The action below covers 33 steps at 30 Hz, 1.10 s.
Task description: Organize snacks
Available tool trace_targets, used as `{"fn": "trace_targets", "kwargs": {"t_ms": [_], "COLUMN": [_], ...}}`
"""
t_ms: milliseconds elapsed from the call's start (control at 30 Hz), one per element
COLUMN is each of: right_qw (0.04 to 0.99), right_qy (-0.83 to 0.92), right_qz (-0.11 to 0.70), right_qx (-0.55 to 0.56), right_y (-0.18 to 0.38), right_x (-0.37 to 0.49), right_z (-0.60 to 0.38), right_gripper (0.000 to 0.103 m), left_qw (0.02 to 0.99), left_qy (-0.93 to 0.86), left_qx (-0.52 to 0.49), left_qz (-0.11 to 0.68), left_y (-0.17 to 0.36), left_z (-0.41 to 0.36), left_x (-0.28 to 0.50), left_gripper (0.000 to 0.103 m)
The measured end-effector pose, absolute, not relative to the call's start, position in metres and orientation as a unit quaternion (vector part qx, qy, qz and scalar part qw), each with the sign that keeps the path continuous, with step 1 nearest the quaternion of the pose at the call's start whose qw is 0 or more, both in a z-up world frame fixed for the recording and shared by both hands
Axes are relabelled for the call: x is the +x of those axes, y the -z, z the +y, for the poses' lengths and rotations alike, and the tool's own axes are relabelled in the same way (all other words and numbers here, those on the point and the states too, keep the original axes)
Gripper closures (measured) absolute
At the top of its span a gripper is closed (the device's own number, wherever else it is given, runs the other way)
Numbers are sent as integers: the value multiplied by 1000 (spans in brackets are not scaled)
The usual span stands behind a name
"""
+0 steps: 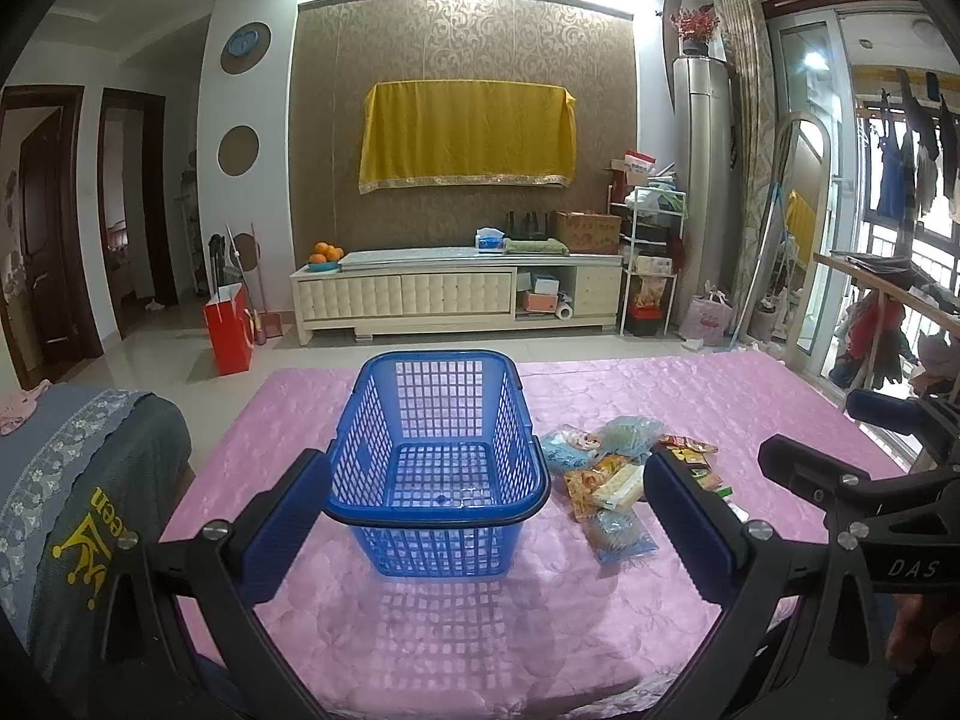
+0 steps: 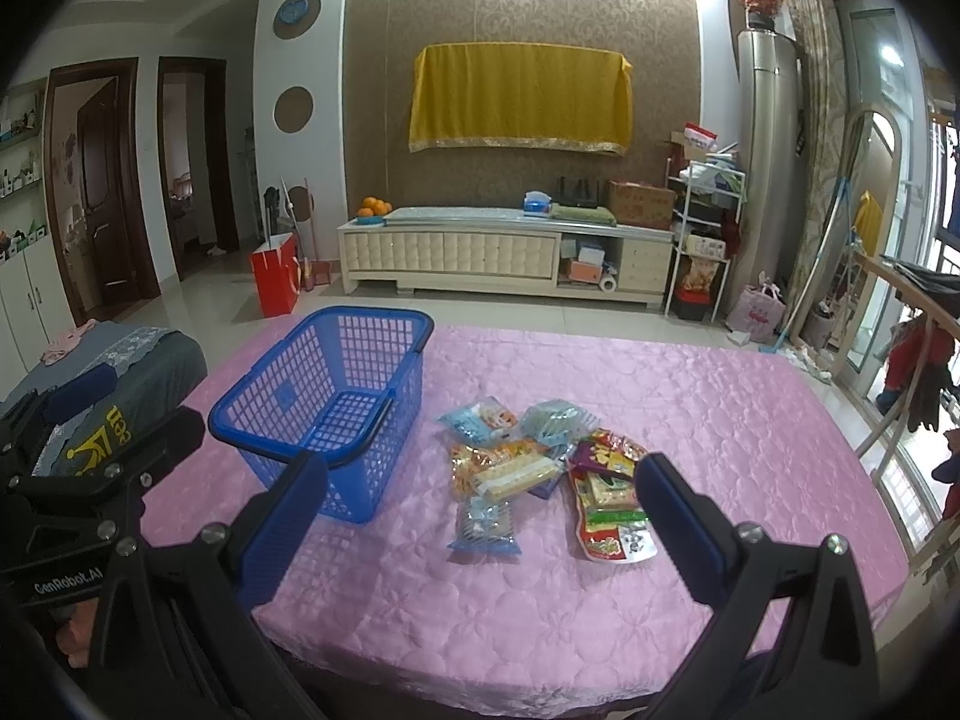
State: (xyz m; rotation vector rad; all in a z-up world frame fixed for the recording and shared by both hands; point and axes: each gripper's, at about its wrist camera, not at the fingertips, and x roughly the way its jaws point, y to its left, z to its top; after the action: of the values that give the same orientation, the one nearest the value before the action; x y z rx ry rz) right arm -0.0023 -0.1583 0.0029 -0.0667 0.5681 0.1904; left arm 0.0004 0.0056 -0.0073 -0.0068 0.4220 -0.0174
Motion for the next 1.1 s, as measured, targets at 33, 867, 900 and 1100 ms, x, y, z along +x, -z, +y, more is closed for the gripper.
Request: {"fn": "trace_targets", "kwargs": {"t_ms": [33, 867, 900, 1100], "right_qw": [955, 959, 960, 964], "right_qy": [-94, -93, -87, -64], "right_qz": [280, 267, 262, 255], "right_qx": [-33, -32, -34, -30], "right_y": [-3, -14, -16, -25], "right_x": [-3, 8, 9, 25], "right_z": [-159, -163, -165, -191], "right_gripper": [0, 0, 0, 0], "left_qw": [978, 976, 976, 975], "left_qy": [9, 18, 20, 38], "left_qx": [-3, -14, -13, -4], "left_qz": [209, 215, 217, 219], "left_y": [7, -3, -4, -15], "left_z": [6, 5, 3, -15], "left_x": [0, 12, 16, 40], "left_gripper": [0, 0, 0, 0]}}
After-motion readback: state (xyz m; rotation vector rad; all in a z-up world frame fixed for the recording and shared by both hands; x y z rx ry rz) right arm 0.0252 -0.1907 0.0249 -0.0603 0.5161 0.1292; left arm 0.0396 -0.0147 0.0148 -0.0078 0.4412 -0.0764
